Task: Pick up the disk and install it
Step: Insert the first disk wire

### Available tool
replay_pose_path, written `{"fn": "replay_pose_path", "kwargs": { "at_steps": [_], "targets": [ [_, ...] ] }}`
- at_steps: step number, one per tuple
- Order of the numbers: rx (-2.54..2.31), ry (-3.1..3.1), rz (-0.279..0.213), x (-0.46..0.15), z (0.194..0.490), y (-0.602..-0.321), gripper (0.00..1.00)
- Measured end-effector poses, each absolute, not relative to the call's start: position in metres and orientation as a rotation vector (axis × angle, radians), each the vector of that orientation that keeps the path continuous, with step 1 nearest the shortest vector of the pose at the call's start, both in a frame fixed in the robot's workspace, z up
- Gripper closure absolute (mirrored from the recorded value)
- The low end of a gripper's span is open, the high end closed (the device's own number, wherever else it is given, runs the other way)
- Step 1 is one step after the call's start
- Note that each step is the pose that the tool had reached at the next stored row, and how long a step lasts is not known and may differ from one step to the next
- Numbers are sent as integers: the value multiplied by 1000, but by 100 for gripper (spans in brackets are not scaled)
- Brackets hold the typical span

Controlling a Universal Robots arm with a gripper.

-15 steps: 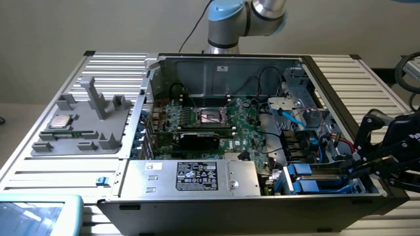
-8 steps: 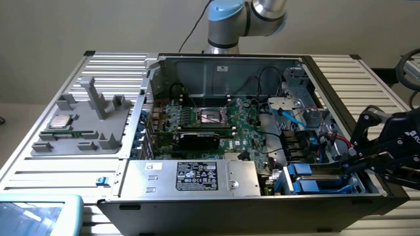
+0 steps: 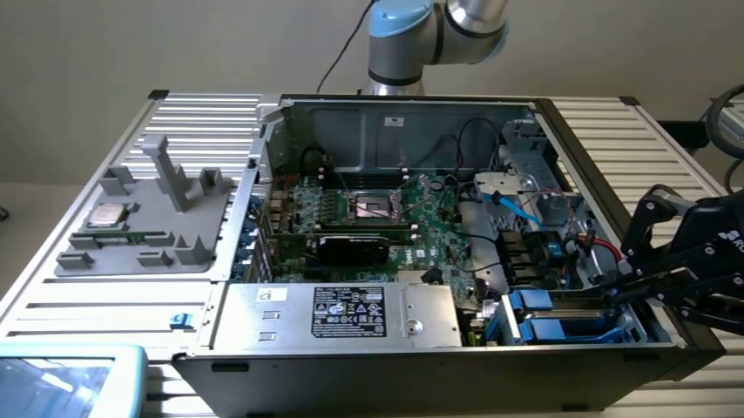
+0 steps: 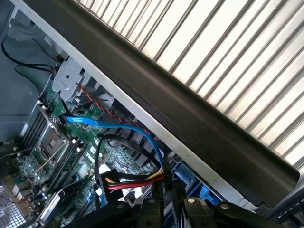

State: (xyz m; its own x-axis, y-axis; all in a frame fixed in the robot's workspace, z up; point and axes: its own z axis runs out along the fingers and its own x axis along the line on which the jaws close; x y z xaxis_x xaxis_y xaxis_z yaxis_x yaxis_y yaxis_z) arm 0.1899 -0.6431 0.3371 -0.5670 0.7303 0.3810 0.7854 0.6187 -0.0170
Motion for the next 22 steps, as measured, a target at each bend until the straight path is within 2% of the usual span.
{"fn": "replay_pose_path", "kwargs": {
  "at_steps": [4,7,19,22],
  "targets": [
    [-1215,-2494,-219,190,337,-643,78],
    [-1215,-2494,-219,190,337,-643,84],
    [-1215,-2494,-218,190,337,-643,84],
    [-1215,-2489,-215,189,346,-643,84]
  ]
}}
